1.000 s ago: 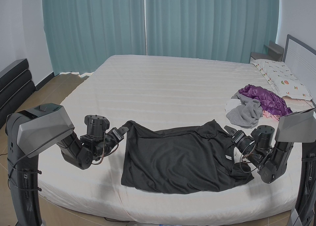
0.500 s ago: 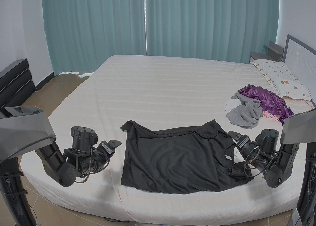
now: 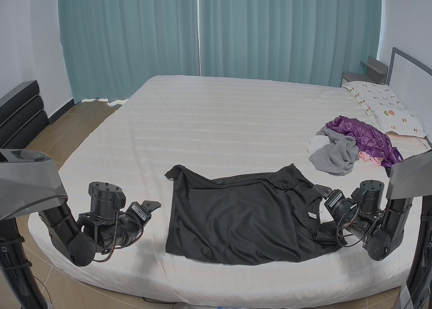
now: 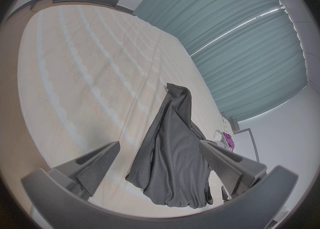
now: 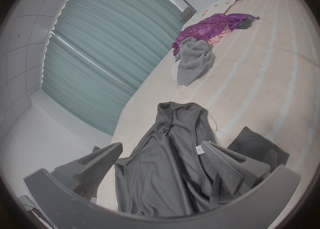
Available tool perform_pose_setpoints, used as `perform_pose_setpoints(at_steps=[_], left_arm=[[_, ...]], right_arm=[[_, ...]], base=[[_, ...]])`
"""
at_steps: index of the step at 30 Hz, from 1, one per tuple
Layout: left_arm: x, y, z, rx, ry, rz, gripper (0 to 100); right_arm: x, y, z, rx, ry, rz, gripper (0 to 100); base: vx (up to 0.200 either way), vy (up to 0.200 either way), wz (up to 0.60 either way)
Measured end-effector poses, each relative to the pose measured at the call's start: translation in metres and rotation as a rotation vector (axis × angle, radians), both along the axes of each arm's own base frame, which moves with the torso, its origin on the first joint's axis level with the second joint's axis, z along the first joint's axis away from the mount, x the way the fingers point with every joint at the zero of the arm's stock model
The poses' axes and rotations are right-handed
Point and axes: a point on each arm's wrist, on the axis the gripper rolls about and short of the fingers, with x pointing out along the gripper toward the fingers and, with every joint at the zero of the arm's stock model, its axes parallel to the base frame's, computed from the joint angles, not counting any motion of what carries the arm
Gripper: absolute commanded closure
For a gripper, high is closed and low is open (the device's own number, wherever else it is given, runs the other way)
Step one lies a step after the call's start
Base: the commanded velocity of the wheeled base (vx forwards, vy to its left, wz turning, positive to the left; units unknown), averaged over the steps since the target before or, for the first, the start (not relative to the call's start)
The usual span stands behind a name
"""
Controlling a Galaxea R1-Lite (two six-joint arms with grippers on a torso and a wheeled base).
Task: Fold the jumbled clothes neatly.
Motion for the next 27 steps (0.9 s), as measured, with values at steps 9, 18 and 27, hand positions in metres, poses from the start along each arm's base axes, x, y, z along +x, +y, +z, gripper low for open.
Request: perform_pose_setpoints(at_steps=[9,18,27], left_arm=[[-0.0004,-0.0006,-0.0001,0.0,0.0,-0.003,0],[-0.0017,0.0024,-0.0015,0.003,0.01,0.007,0],[-0.0023,0.002,0.0,-0.013,0.01,0.016,0]], right_arm=[[-0.0003,-0.0001,-0.0002,-0.002,0.001,0.0,0],[-0.0007,0.0002,0.0006,-0.002,0.0,0.0,0],[-0.0008,0.0004,0.0006,-0.002,-0.001,0.001,0]], base=[[-0.111,0.0,0.0],[0.0,0.0,0.0],[0.0,-0.089,0.0]])
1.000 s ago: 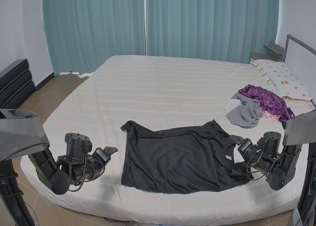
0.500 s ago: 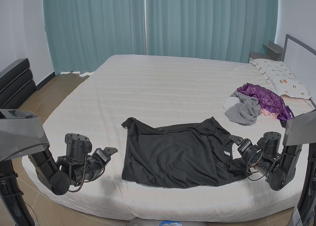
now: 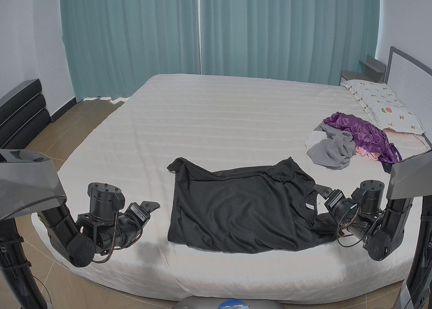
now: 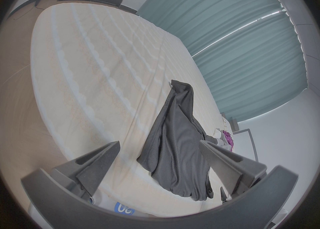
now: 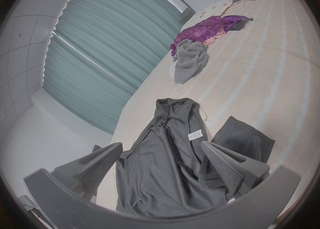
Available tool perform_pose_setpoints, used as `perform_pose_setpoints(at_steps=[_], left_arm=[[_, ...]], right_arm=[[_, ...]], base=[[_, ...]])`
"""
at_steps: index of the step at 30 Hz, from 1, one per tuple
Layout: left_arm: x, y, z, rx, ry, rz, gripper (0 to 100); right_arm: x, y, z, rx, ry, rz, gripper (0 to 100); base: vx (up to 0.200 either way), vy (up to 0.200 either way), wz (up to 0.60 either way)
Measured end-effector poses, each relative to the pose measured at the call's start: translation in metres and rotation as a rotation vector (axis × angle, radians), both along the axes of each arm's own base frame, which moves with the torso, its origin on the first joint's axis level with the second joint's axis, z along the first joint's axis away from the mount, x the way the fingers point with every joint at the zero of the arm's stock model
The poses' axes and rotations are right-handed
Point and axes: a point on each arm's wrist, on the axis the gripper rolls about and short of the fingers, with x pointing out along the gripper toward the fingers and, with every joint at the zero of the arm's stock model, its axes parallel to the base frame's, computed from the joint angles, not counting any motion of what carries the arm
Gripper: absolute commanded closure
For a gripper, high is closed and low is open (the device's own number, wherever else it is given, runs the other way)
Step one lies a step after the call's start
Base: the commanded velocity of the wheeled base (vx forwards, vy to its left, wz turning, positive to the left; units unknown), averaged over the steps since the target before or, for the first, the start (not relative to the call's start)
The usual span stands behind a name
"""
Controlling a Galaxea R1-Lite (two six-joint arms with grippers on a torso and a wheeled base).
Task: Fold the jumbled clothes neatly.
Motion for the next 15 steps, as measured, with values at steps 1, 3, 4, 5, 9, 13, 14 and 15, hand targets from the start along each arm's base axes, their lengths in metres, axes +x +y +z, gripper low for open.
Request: perform_pose_setpoints(at_steps=[1,3,4,5,9,13,14,15], left_arm=[[-0.0002,-0.0004,0.0002,0.0,-0.001,0.0,0],[-0.0003,-0.0007,0.0005,-0.001,-0.002,-0.001,0],[-0.0004,-0.001,0.0006,-0.001,-0.002,-0.002,0],[-0.0005,-0.0012,0.0006,-0.001,-0.002,-0.003,0],[-0.0008,-0.0014,0.0007,-0.001,-0.002,-0.004,0],[-0.002,-0.0011,0.0007,0.0,0.001,-0.004,0],[-0.0025,-0.0011,0.0012,-0.001,-0.001,-0.005,0],[-0.0032,-0.0009,0.0015,0.0,0.0,-0.005,0]], right_arm=[[0.0,0.0,0.0,0.0,0.0,0.0,0],[0.0,0.0,0.0,0.0,0.0,0.0,0],[0.0,0.0,-0.0001,-0.001,0.0,0.0,0],[0.0,0.0,0.0,0.0,0.0,0.0,0],[0.0,0.0,0.0,-0.001,0.0,0.0,0],[-0.0001,0.0,0.0,-0.001,0.0,0.0,0],[-0.0001,-0.0001,0.0,-0.001,0.0,0.0,0],[0.0,-0.0002,0.0,-0.002,0.0,-0.001,0]], base=[[0.0,-0.2,0.0],[0.0,-0.2,0.0],[0.0,-0.2,0.0],[0.0,-0.2,0.0],[0.0,-0.15,0.0],[0.0,0.0,0.0],[0.0,0.0,0.0],[0.0,0.0,0.0]])
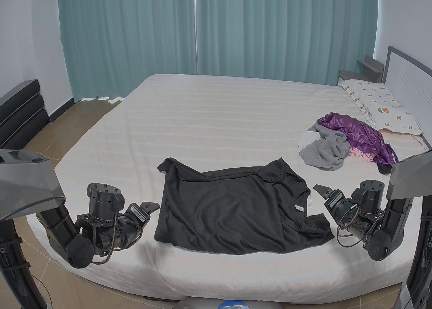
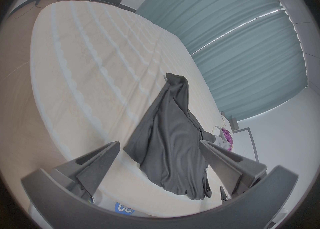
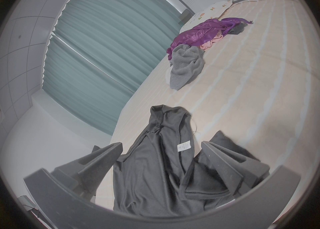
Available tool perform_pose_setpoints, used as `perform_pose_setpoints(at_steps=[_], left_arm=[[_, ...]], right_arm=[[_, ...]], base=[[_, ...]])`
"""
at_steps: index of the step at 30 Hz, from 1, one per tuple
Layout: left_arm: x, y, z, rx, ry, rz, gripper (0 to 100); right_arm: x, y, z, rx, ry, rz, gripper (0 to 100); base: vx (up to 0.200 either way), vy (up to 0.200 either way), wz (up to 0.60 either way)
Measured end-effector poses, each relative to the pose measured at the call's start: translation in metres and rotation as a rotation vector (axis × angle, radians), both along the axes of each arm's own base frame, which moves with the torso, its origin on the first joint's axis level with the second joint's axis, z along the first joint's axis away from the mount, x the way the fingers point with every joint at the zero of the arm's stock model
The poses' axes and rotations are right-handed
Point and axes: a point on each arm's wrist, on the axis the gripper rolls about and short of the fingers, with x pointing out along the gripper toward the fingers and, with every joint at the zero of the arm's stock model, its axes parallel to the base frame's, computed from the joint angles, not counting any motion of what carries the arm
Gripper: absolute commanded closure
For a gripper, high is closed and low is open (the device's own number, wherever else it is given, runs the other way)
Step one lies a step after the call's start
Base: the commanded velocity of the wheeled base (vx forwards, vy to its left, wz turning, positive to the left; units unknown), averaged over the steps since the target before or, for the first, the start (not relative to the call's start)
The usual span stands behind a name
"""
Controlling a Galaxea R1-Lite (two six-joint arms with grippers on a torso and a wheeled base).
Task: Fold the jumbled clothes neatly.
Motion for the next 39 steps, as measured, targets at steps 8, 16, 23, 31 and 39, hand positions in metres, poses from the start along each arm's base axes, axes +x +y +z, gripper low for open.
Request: perform_pose_setpoints(at_steps=[8,16,23,31,39], left_arm=[[-0.0023,0.0007,0.0009,-0.002,0.002,0.0,0],[-0.0055,-0.0026,-0.0009,0.0,0.012,-0.013,0],[-0.0059,-0.0037,-0.0018,0.002,0.015,-0.016,0],[-0.0037,-0.0043,-0.0019,0.0,0.011,-0.014,0],[-0.0033,-0.0047,-0.0019,-0.001,0.011,-0.016,0]], right_arm=[[0.0001,0.0001,-0.0001,0.0,0.0,0.001,0],[0.0002,-0.0002,-0.0009,0.0,0.003,0.0,0],[0.0001,-0.0004,-0.0021,-0.003,0.007,-0.001,0],[0.0002,-0.0001,-0.0033,-0.005,0.01,0.001,0],[0.0,0.0002,-0.0038,-0.005,0.012,0.003,0]], base=[[0.0,0.0,0.0],[-0.2,0.0,0.0],[-0.029,0.0,0.0],[0.0,0.0,0.0],[0.0,-0.1,0.0]])
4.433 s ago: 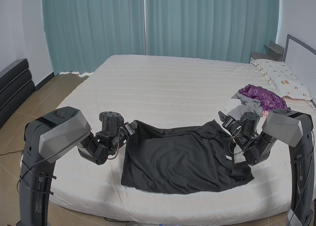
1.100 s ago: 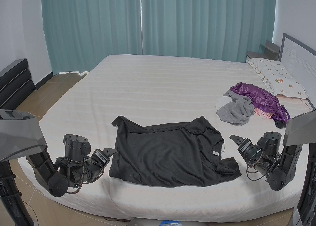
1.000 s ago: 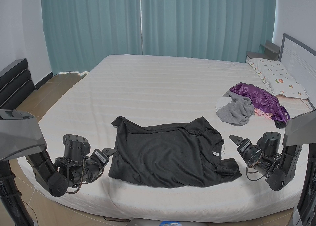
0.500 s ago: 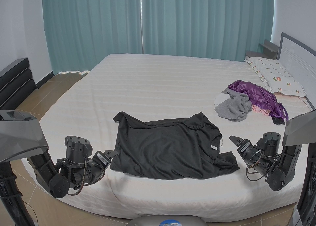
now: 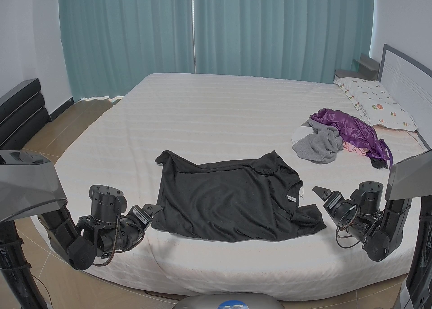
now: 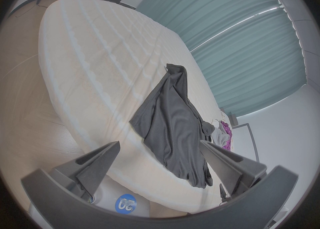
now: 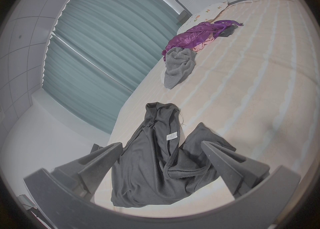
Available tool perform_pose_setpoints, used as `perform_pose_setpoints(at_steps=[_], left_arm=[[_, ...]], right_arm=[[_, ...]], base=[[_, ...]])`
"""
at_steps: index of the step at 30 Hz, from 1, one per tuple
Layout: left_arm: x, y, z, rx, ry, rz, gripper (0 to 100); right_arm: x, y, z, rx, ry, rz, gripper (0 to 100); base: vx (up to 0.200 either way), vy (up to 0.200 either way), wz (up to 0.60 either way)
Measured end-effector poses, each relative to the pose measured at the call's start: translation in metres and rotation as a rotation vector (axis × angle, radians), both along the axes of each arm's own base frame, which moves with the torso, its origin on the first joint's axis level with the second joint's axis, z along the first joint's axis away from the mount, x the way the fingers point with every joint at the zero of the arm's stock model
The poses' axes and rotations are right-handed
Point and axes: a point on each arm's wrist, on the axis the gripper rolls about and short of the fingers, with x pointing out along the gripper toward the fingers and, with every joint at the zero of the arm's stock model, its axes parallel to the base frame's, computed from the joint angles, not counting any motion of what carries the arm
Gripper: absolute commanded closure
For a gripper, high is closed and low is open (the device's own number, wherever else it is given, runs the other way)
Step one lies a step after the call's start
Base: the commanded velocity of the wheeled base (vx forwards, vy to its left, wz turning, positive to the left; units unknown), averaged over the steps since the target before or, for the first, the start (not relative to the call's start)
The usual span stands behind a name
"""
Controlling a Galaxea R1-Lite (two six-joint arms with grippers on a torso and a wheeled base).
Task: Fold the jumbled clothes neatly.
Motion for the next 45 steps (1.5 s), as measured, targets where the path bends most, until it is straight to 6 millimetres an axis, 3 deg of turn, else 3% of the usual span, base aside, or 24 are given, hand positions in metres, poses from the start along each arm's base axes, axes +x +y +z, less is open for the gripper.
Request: perform_pose_setpoints(at_steps=[8,27,36,45], left_arm=[[0.0,0.0,0.0,0.0,-0.001,0.0,0],[0.002,0.0,-0.003,0.029,-0.005,-0.003,0],[0.009,0.0,-0.02,0.128,0.015,-0.009,0],[0.03,-0.004,-0.047,0.267,0.016,0.044,0]], right_arm=[[0.0,0.0,0.0,0.0,0.0,0.001,0],[0.0,0.0,-0.006,-0.005,0.018,0.002,0],[0.0,0.002,-0.009,-0.008,0.03,0.007,0],[0.0,0.004,-0.014,-0.014,0.045,0.013,0]], base=[[0.0,-0.2,0.0],[0.0,0.0,0.0],[0.0,0.0,0.0],[0.0,0.0,0.0]])
